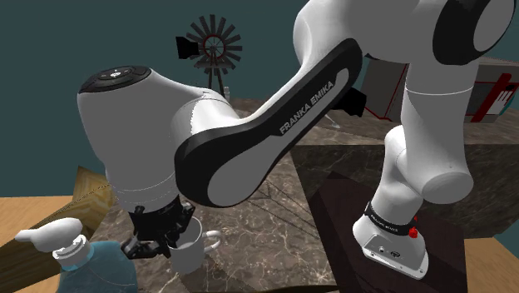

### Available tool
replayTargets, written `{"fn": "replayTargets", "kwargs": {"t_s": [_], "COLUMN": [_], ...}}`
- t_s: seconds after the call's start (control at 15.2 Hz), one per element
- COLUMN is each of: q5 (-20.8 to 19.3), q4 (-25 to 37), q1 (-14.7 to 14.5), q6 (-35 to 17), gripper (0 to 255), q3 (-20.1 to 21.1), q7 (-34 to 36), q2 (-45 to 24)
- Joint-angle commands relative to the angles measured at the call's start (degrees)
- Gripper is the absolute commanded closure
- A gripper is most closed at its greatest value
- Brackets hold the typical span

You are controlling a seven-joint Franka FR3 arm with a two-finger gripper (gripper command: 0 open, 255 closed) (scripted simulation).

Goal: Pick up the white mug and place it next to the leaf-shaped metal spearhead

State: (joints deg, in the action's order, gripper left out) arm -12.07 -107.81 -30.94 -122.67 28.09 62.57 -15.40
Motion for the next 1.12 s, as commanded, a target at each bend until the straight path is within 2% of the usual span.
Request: {"fn": "replayTargets", "kwargs": {"t_s": [0.0, 0.33, 0.4, 0.73, 0.99, 1.06], "q5": [-0.05, -0.05, -0.05, -0.05, 2.11, 2.11], "q4": [-0.17, -0.17, -0.18, -0.18, 3.44, 3.44], "q1": [-0.01, -0.01, -0.01, 0.0, 0.34, 0.33], "q6": [-0.22, -0.22, -0.22, -0.22, 6.02, 6.02], "gripper": [255, 255, 0, 0, 0, 0], "q3": [-0.01, -0.01, -0.01, -0.01, 0.73, 0.72], "q7": [0.05, 0.05, 0.05, 0.05, -1.35, -1.35], "q2": [-0.02, -0.02, -0.02, -0.02, 3.06, 3.06]}}
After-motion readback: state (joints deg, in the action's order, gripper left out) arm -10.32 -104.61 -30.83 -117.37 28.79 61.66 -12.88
